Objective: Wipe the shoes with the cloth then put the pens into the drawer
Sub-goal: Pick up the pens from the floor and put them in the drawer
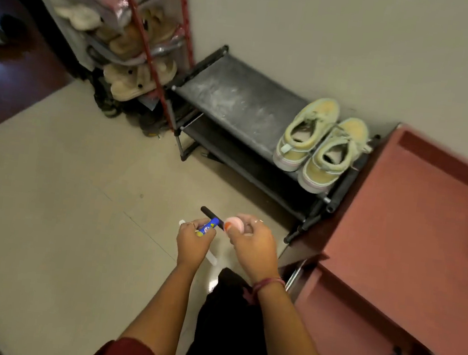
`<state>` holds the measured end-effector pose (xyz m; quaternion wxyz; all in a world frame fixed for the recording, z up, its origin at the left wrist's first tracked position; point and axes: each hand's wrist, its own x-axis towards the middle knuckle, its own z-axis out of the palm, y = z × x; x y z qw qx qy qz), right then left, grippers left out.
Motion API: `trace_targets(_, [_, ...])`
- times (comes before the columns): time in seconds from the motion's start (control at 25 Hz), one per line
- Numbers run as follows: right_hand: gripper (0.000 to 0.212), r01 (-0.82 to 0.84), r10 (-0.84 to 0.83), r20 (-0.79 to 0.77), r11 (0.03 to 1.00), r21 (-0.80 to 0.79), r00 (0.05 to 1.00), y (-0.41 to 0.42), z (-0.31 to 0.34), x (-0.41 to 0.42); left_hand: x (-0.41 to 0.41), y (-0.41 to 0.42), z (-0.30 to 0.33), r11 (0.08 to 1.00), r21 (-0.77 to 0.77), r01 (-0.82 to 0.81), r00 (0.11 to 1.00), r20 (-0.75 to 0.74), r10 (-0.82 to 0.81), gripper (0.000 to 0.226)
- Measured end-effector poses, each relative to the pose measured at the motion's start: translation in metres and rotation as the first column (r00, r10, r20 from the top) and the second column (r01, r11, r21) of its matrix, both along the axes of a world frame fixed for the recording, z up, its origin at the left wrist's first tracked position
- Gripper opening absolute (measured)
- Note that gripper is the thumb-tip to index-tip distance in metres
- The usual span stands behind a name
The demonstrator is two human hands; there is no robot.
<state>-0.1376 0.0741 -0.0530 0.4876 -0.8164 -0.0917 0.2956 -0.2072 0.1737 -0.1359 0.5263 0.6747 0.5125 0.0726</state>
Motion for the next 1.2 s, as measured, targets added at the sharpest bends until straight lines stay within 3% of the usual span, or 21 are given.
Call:
trace_targets(0.12, [0.021,0.139,-0.133,-0.135,0.989,0.039,0.982,-0.054,0.017,-0.009,-0.001,-0.021,0.037,0.991,-0.082,-0.106,0.986,0.121,0.115,0.019])
trace_targets(0.24, [0.022,0.241,-0.223,-0.196,0.968,0.075,0.955,-0.102,0.029,-0.019,-0.004,-0.048,0.076,0.99,-0.106,-0.092,0.964,0.24,0.115,0.024])
trace_targets(0.64, [0.014,0.425,-0.407,-0.184,0.902,0.07,0.895,-0.244,0.043,-0.043,-0.003,-0.176,0.146,0.917,-0.325,0.231,0.896,0.438,-0.07,0.024])
trace_targets(0.84, [0.017,0.489,-0.475,-0.191,0.872,0.032,0.859,-0.304,0.026,-0.053,-0.011,-0.225,0.114,0.885,-0.393,0.251,0.911,0.404,-0.079,0.021])
trace_targets(1.0, [0.018,0.531,-0.528,-0.198,0.847,-0.042,0.826,-0.343,-0.002,-0.057,-0.013,-0.234,0.083,0.859,-0.481,0.174,0.956,0.292,-0.03,0.031])
trace_targets(1.2, [0.019,0.569,-0.578,-0.218,0.815,-0.109,0.786,-0.361,-0.035,-0.05,0.002,-0.241,0.052,0.844,-0.508,0.17,0.981,0.173,-0.093,0.015])
